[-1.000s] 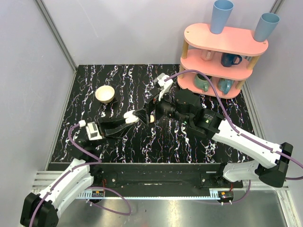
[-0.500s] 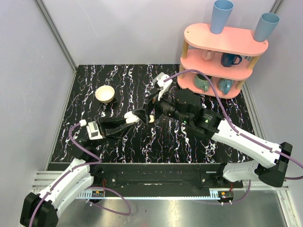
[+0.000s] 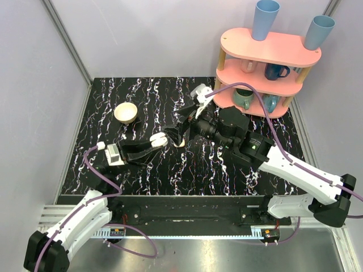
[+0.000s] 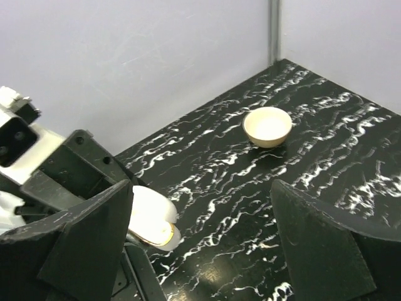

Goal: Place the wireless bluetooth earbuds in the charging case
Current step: Pick up the right earbud from the center of the board.

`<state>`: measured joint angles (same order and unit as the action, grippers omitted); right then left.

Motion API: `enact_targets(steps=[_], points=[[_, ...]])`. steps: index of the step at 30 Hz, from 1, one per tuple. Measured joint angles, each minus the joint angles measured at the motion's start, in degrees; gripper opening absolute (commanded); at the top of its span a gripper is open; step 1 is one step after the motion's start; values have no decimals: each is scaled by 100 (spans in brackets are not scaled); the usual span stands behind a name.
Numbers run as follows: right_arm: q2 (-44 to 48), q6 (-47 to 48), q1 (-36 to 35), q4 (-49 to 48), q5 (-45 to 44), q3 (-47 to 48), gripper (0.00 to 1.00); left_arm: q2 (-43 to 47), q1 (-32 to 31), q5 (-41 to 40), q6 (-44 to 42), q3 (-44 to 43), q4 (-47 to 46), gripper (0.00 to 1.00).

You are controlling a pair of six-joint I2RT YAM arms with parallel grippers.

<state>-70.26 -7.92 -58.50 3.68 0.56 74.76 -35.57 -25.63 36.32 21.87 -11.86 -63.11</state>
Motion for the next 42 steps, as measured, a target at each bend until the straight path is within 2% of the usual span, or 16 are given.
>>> enact_targets(steps=[7,13,18,21,22,23,24,26,27,31,39,42], points=[[254,-59,179,251,-1550,-260,97,125,0,-39,-42,0,92,0],[409,-531,1493,992,-2052,-398,90,326,0,-52,-90,0,136,0],[393,-730,2699,1698,-1803,-708,82,549,0,-50,-146,-13,350,0],[236,-634,3141,2105,-1663,-984,79,680,0,-50,-201,-31,448,0],[157,-568,3191,2221,-1606,-1043,78,713,0,-50,-216,-39,472,0],[63,-468,3215,2326,-1523,-1108,69,745,0,-50,-232,-44,492,0],[-52,-326,3226,2396,-1388,-1185,66,776,0,-50,-243,-44,505,0],[-326,-101,3226,2531,-1237,-1338,68,804,0,-48,-256,-44,531,0],[-455,-35,3230,2579,-1189,-1390,72,811,0,-46,-258,-44,544,0],[-907,227,3318,2627,-964,-1510,72,813,0,-35,-258,-44,584,0],[-1285,380,3884,2258,-509,-1805,66,955,0,-31,-256,-44,601,0],[-1576,452,3912,2006,-337,-2061,57,911,-4,-26,-245,-44,540,0]])
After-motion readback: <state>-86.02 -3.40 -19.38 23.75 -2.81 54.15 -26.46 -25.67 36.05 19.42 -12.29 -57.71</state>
